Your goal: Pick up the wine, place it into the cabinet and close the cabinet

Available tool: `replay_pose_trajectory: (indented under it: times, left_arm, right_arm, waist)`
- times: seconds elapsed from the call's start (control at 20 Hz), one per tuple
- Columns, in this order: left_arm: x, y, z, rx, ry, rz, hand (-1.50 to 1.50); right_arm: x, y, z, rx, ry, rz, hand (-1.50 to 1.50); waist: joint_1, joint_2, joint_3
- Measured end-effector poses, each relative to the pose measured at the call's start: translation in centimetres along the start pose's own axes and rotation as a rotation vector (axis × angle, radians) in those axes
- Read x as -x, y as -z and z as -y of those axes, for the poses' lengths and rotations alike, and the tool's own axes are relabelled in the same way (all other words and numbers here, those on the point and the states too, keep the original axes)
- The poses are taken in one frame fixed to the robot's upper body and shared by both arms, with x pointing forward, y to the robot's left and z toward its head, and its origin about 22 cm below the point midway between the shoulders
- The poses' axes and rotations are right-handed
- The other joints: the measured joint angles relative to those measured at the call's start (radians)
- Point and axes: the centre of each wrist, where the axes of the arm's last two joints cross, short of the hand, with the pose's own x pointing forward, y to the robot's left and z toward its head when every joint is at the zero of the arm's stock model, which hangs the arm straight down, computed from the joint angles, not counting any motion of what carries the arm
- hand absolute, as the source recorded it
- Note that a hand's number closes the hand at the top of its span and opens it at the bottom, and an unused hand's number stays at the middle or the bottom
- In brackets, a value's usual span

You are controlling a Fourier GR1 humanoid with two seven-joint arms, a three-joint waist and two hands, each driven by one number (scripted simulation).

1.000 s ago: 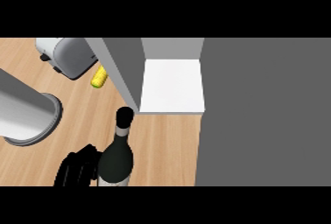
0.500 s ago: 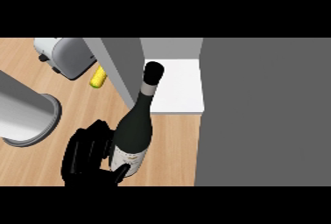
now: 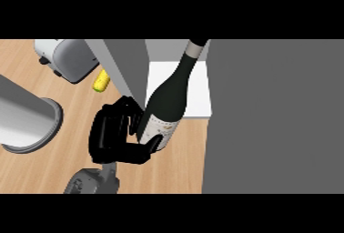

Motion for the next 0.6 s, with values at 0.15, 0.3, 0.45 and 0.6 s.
replay_pose_trajectory:
  times: [0.15,0.3,0.45,0.6]
  left_arm:
    - [0.9,1.0,1.0,0.008,0.045,-0.004,1.5]
    - [1.7,2.6,1.8,0.016,0.091,-0.009,1.5]
    - [2.8,3.8,2.1,0.022,0.133,-0.029,1.5]
    - [3.7,3.7,3.1,0.021,0.156,-0.041,1.5]
  right_arm:
    - [0.4,0.1,0.0,-0.002,0.002,-0.002,-1.5]
    - [0.2,0.1,0.4,-0.003,-0.003,-0.001,-1.5]
    - [0.3,0.3,0.4,0.004,-0.005,0.007,-1.5]
    - [1.1,0.0,0.3,0.005,-0.003,0.003,-1.5]
  waist:
    - [-0.001,0.0,0.0]
    - [-0.002,0.0,0.0]
    - [-0.003,0.001,0.0]
    - [-0.003,0.0,0.0]
